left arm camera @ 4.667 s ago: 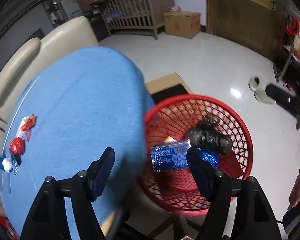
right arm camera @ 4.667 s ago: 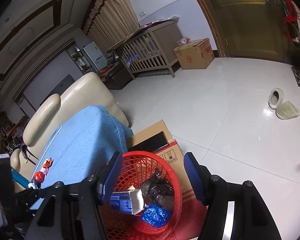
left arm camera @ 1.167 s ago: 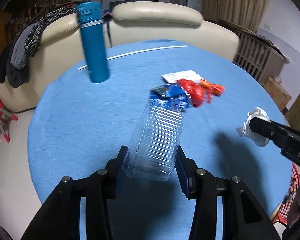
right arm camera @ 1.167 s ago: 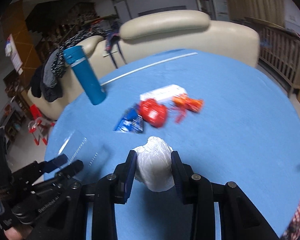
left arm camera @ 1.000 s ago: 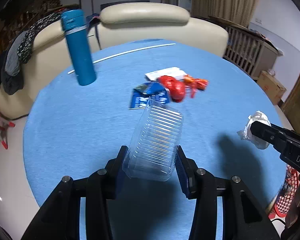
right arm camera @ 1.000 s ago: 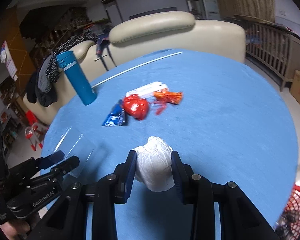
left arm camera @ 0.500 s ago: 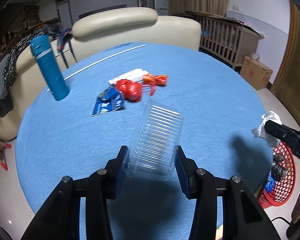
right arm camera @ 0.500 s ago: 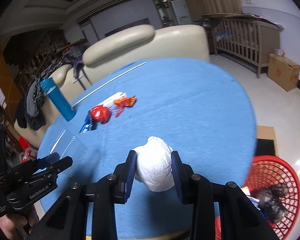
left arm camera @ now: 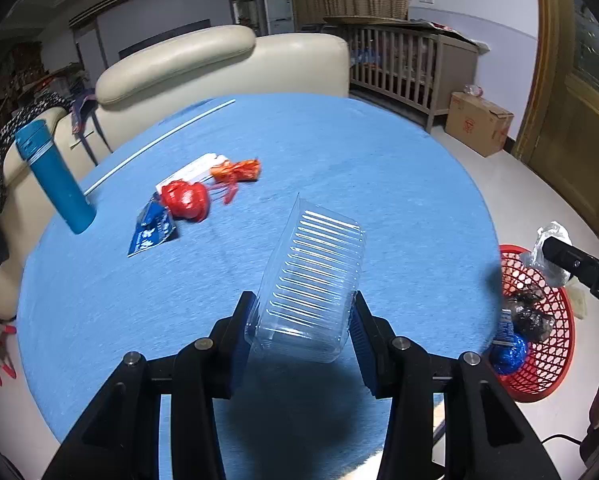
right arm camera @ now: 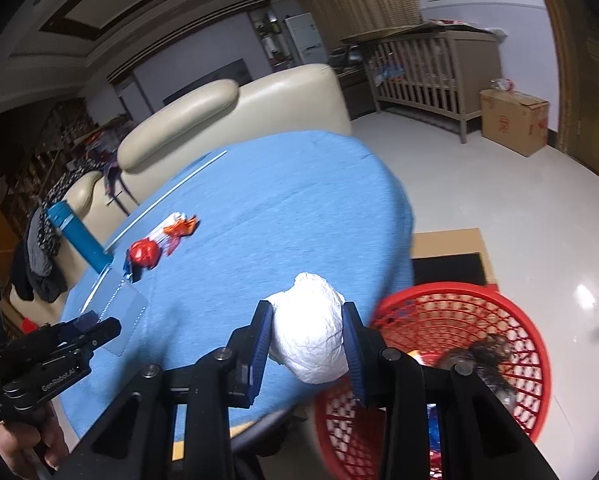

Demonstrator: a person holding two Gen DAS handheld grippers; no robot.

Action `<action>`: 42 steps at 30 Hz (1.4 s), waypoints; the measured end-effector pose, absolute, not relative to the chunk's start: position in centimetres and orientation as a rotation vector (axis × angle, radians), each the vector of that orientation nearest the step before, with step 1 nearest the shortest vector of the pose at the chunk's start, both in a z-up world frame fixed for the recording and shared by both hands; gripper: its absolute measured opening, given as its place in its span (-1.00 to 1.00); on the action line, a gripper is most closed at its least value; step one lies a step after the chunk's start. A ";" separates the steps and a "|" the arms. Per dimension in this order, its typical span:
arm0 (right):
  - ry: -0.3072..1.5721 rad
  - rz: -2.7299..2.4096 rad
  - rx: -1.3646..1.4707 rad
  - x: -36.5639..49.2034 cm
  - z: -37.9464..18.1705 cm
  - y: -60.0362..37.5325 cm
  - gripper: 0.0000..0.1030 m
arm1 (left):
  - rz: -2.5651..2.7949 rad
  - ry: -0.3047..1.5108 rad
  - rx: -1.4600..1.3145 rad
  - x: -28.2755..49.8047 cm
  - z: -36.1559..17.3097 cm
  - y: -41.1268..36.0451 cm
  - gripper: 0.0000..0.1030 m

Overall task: Collect trash
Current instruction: 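Carry the tissue ball and clear container toward the red basket with both grippers, then lower the tissue ball into the red basket with the right gripper while the left carries the container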

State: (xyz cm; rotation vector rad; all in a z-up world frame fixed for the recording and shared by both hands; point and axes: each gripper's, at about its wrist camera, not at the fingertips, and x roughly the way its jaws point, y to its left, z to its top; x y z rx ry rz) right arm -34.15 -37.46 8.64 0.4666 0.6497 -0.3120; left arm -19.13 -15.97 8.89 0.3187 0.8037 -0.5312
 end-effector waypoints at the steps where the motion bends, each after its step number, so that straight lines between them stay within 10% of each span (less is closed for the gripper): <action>1: 0.644 -0.322 0.473 -34.7 8.6 -37.9 -0.29 | -0.537 0.801 0.324 -19.4 9.0 -16.3 -0.08; 42: 0.680 -0.505 0.613 -43.7 3.5 -45.6 -0.28 | -0.784 0.732 0.524 -27.3 9.9 -29.3 -0.08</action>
